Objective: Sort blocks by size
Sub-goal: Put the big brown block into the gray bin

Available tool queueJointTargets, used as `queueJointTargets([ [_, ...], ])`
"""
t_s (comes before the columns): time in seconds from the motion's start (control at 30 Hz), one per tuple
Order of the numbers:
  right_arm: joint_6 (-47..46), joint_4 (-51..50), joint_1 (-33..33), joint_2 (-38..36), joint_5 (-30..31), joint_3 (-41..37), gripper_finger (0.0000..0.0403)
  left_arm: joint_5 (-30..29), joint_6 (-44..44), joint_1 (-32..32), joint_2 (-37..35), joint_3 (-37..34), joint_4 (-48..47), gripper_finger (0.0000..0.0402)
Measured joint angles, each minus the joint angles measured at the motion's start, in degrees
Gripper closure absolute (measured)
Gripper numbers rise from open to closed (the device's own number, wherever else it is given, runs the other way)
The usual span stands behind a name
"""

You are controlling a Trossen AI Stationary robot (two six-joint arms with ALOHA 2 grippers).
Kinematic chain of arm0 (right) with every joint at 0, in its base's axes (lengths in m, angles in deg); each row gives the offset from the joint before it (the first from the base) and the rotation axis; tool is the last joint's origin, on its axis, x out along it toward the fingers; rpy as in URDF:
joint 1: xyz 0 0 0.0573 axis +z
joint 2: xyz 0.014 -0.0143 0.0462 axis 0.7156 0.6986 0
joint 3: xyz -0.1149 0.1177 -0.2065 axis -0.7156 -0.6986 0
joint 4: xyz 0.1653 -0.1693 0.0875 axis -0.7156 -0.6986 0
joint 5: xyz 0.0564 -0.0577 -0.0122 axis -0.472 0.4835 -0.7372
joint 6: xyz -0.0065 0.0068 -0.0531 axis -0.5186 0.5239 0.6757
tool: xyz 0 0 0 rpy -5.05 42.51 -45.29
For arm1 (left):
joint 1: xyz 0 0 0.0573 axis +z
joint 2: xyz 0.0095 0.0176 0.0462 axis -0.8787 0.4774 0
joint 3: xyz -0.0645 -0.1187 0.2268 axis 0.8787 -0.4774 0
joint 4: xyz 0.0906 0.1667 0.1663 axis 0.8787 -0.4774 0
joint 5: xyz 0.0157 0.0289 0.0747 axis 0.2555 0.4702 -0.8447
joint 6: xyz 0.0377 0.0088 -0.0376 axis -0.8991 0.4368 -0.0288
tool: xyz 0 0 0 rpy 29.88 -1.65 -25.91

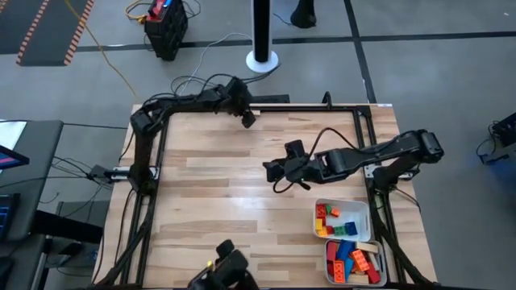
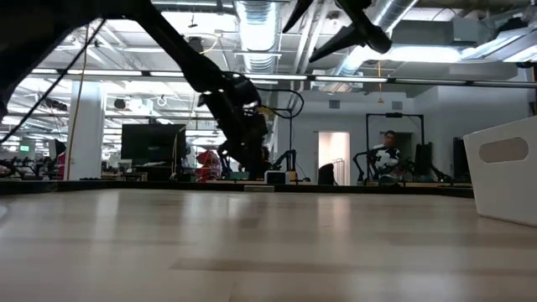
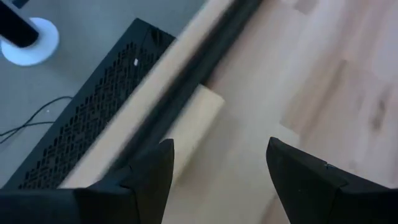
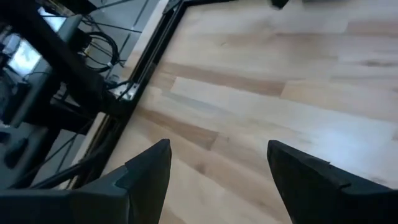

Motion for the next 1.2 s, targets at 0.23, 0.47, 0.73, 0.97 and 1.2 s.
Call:
queueJointTargets([
  [0.23, -2.95, 0.1, 2.26, 0.78, 0.08, -0.01, 0.0112, 1.14, 0.31, 1.41, 7.49, 10.1, -6.86, 0.0157],
  [0.47, -3.82, 0.08, 3.32, 0.76, 0.43, -0.01, 0.0112, 1.76, 0.82, 2.27, 9.17, 10.62, -7.39, 0.0157],
  [0.73, -2.93, -0.02, 3.62, 0.76, 0.45, 0.0, 0.0112, 5.64, 1.62, 2.74, 9.55, 9.67, -8.64, 0.0157],
  [0.97, 0.26, 0.01, 3.58, 0.33, 0.28, -0.01, 0.0112, 17.6, 3.85, 2.07, 9.48, 9.72, -16.6, 0.0157],
  [1.2, 2.99, -1.07, 3.67, -0.92, -0.05, 0.0, 0.0112, 19.71, 1.43, -1.33, 5.69, 12.18, -26.66, 0.0157],
])
